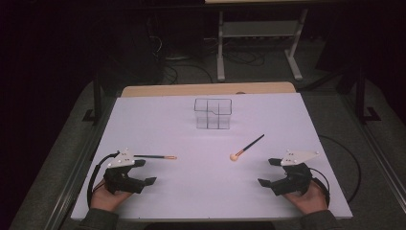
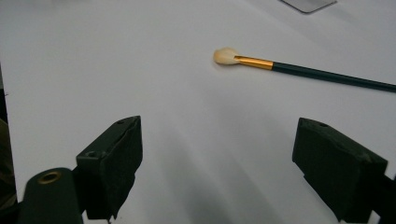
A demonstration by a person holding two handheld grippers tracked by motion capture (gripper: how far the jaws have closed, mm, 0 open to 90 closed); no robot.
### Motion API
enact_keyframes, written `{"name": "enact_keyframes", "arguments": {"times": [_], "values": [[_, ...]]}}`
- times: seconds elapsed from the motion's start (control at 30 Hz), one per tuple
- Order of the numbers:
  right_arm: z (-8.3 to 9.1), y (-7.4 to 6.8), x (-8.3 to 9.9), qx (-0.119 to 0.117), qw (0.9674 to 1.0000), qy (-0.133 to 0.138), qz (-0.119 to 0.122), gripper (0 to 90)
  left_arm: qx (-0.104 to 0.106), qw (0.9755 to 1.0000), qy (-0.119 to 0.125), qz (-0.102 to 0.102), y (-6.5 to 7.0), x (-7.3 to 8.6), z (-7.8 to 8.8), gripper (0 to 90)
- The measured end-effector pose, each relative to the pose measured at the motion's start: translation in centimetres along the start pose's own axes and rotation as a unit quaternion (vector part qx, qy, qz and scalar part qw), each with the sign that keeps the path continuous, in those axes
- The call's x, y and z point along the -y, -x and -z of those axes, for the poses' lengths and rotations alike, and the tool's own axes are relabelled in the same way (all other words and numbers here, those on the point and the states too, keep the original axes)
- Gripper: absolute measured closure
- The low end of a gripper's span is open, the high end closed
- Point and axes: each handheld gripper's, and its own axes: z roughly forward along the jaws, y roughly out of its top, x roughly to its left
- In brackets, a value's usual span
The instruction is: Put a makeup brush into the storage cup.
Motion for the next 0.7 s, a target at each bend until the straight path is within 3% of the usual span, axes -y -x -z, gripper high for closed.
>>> {"name": "enact_keyframes", "arguments": {"times": [0.3,0.53,0.7], "values": [[0.2,0.0,-0.2,-0.002,1.0,0.003,-0.004,14.7,0.005,0.9999,0.001,-0.01,-0.3,-0.9,-0.1,20.9],[0.4,0.1,-0.2,0.001,1.0,0.008,-0.002,14.5,0.01,0.9989,-0.024,-0.038,-1.1,-2.1,-0.1,21.4],[0.6,0.1,-0.2,0.001,1.0,0.008,-0.002,14.4,0.017,0.9982,-0.04,-0.041,-2.1,-3.1,-0.4,21.9]]}}
